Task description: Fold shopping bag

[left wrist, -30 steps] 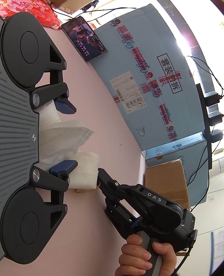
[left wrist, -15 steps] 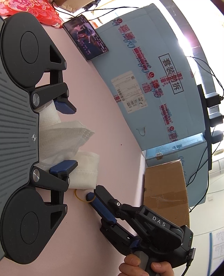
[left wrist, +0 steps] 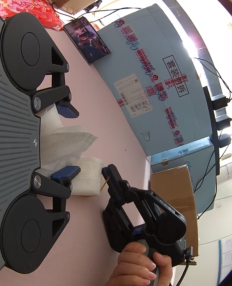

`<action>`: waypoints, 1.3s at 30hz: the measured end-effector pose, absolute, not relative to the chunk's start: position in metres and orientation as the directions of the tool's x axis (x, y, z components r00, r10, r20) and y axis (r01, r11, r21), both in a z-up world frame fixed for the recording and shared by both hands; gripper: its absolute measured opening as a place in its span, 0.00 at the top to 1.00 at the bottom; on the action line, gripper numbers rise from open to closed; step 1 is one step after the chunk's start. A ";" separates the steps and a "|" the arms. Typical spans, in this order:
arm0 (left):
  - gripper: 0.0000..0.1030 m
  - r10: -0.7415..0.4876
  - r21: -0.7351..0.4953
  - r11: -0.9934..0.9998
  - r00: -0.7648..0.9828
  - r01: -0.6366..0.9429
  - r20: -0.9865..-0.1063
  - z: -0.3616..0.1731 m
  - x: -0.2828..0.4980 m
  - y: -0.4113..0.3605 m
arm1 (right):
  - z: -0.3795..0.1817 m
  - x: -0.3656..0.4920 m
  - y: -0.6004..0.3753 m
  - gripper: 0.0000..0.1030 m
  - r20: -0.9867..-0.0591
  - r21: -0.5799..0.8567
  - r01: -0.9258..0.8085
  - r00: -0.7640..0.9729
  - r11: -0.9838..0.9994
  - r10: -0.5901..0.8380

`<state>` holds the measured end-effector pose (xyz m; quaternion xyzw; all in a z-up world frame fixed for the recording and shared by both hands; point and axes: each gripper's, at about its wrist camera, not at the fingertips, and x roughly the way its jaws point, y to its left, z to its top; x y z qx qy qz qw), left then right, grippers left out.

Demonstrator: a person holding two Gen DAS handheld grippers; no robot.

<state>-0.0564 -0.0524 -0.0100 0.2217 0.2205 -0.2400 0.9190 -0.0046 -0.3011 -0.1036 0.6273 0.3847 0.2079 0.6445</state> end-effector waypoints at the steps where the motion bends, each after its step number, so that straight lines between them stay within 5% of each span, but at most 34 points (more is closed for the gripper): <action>1: 0.44 -0.342 0.304 0.786 0.788 0.538 -0.511 -0.010 -0.057 -0.053 | -0.104 -0.002 -0.298 0.99 -0.230 0.969 0.214 0.616 0.120 0.754; 6: 0.44 -0.334 0.329 0.779 0.796 0.534 -0.505 -0.011 -0.060 -0.056 | -0.102 0.019 -0.283 0.98 -0.262 0.959 0.250 0.586 0.137 0.767; 12: 0.45 -0.320 0.375 0.762 0.811 0.527 -0.489 -0.013 -0.065 -0.062 | -0.074 0.061 -0.269 0.95 -0.491 0.871 0.240 0.463 0.429 0.738; 17: 0.50 -0.300 0.487 0.707 0.841 0.513 -0.450 -0.019 -0.078 -0.074 | -0.039 0.095 -0.240 0.97 -0.674 0.723 0.043 0.267 0.690 0.689; 21: 0.50 -0.315 0.451 0.722 0.829 0.526 -0.463 -0.016 -0.073 -0.069 | -0.012 0.092 -0.201 0.94 -0.769 0.601 -0.143 0.166 0.786 0.618; 25: 0.50 -0.328 0.416 0.735 0.817 0.536 -0.475 -0.014 -0.069 -0.064 | 0.010 0.072 -0.206 0.95 -0.684 0.640 -0.206 0.285 0.740 0.671; 31: 0.43 -0.372 0.267 0.784 0.769 0.561 -0.520 -0.007 -0.048 -0.044 | 0.003 0.037 -0.272 0.96 -0.530 0.787 -0.050 0.456 0.615 0.715; 39: 0.36 -0.453 0.104 0.794 0.697 0.599 -0.555 0.017 -0.021 -0.015 | -0.052 -0.004 -0.304 0.96 -0.569 0.806 0.122 0.431 0.579 0.700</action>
